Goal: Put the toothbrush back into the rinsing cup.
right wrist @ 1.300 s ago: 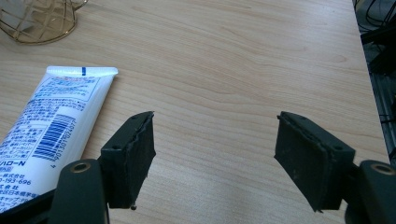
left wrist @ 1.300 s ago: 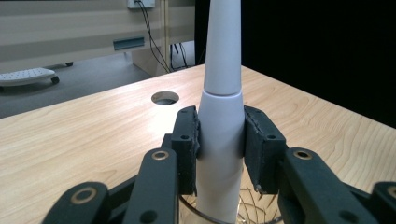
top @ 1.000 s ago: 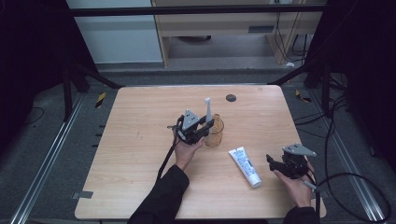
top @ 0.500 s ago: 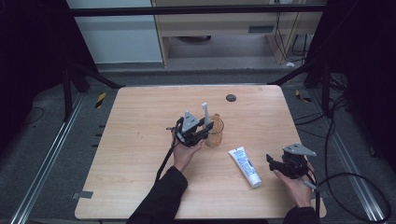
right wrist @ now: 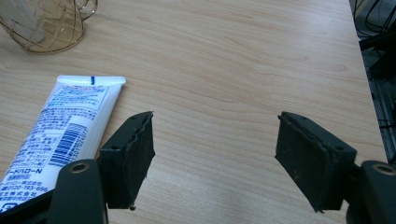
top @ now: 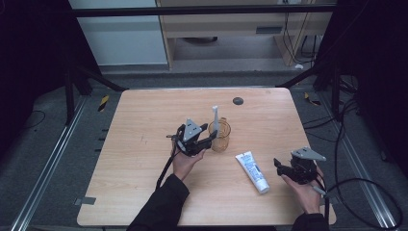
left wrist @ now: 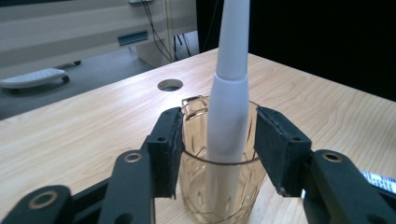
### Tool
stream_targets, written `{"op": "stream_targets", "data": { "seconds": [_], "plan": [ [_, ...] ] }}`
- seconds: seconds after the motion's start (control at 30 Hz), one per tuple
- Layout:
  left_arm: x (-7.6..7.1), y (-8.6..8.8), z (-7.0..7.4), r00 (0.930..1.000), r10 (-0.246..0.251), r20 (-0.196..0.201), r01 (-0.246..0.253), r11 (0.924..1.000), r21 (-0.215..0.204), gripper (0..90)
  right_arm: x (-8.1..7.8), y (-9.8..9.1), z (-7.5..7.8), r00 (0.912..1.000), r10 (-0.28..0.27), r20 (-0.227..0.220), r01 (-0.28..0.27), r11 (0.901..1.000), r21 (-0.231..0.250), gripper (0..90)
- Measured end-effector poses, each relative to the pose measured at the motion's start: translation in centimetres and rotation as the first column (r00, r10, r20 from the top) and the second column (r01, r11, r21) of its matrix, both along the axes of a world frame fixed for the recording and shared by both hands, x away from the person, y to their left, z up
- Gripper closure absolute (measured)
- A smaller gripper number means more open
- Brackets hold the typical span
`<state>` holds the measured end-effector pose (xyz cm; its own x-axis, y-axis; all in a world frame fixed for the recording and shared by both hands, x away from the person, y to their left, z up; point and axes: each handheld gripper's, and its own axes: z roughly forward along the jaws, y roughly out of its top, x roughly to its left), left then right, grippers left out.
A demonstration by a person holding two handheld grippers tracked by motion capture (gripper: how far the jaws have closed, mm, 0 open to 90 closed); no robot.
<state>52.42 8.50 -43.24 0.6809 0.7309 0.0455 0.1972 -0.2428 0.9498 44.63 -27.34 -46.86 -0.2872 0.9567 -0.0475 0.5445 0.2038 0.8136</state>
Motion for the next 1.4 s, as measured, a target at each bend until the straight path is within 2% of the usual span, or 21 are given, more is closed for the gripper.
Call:
{"op": "stream_targets", "data": {
  "seconds": [0.23,0.3,0.4,0.57,0.63,0.7,0.83,0.93,1.13,1.23,1.27,1.3,1.4],
  "plan": [
    [-1.3,1.7,0.9,0.9998,0.018,0.012,-0.019,0.9985,0.051,47.0,-0.2,0.2,0.6,0.9997,0.009,0.021,-0.009,0.9999,0.006,27.9],
    [-1.5,2.2,1.1,0.9997,0.018,-0.013,-0.018,0.9986,0.049,46.8,-0.3,0.2,0.8,0.9996,0.011,0.028,-0.011,0.9999,0.004,27.9],
    [-1.9,2.9,1.3,0.9997,0.024,-0.012,-0.022,0.9943,0.104,46.8,-0.4,0.3,1.1,0.9994,0.013,0.031,-0.014,0.9998,0.012,28.2],
    [-2.8,5.0,1.0,0.9984,0.031,-0.047,-0.025,0.9934,0.112,46.8,-0.6,0.2,1.4,0.9990,0.023,0.039,-0.023,0.9996,0.018,29.9],
    [-3.3,6.2,0.7,0.9969,0.048,-0.062,-0.040,0.9899,0.136,46.9,-0.6,0.2,1.5,0.9989,0.032,0.034,-0.033,0.9992,0.023,31.4],
    [-3.8,7.1,0.3,0.9946,0.064,-0.081,-0.052,0.9887,0.141,47.2,-0.7,0.3,1.4,0.9989,0.040,0.025,-0.040,0.9989,0.024,32.6],
    [-4.9,9.8,-0.7,0.9855,0.119,-0.120,-0.100,0.9828,0.155,47.9,-0.7,0.5,1.4,0.9983,0.056,0.012,-0.057,0.9981,0.022,35.2],
    [-5.7,11.5,-1.2,0.9766,0.163,-0.141,-0.143,0.9791,0.145,48.2,-0.7,0.7,1.5,0.9976,0.069,0.005,-0.069,0.9973,0.026,37.5],
    [-7.6,14.6,-2.2,0.9584,0.230,-0.169,-0.200,0.9641,0.175,48.2,-1.0,1.0,1.6,0.9953,0.095,-0.018,-0.094,0.9952,0.024,43.6],
    [-8.4,15.9,-2.3,0.9489,0.256,-0.185,-0.227,0.9600,0.164,48.8,-1.0,1.2,1.5,0.9934,0.109,-0.037,-0.108,0.9939,0.025,47.9],
    [-8.6,16.1,-2.3,0.9480,0.260,-0.184,-0.232,0.9592,0.162,49.0,-1.1,1.3,1.5,0.9925,0.114,-0.043,-0.113,0.9933,0.025,49.1],
    [-8.9,16.5,-2.4,0.9432,0.272,-0.191,-0.245,0.9572,0.154,49.2,-1.1,1.3,1.5,0.9916,0.120,-0.049,-0.119,0.9926,0.024,50.2],
    [-9.4,17.2,-2.4,0.9374,0.290,-0.193,-0.263,0.9523,0.154,50.0,-1.2,1.5,1.4,0.9884,0.133,-0.073,-0.131,0.9911,0.022,54.3]
  ]
}}
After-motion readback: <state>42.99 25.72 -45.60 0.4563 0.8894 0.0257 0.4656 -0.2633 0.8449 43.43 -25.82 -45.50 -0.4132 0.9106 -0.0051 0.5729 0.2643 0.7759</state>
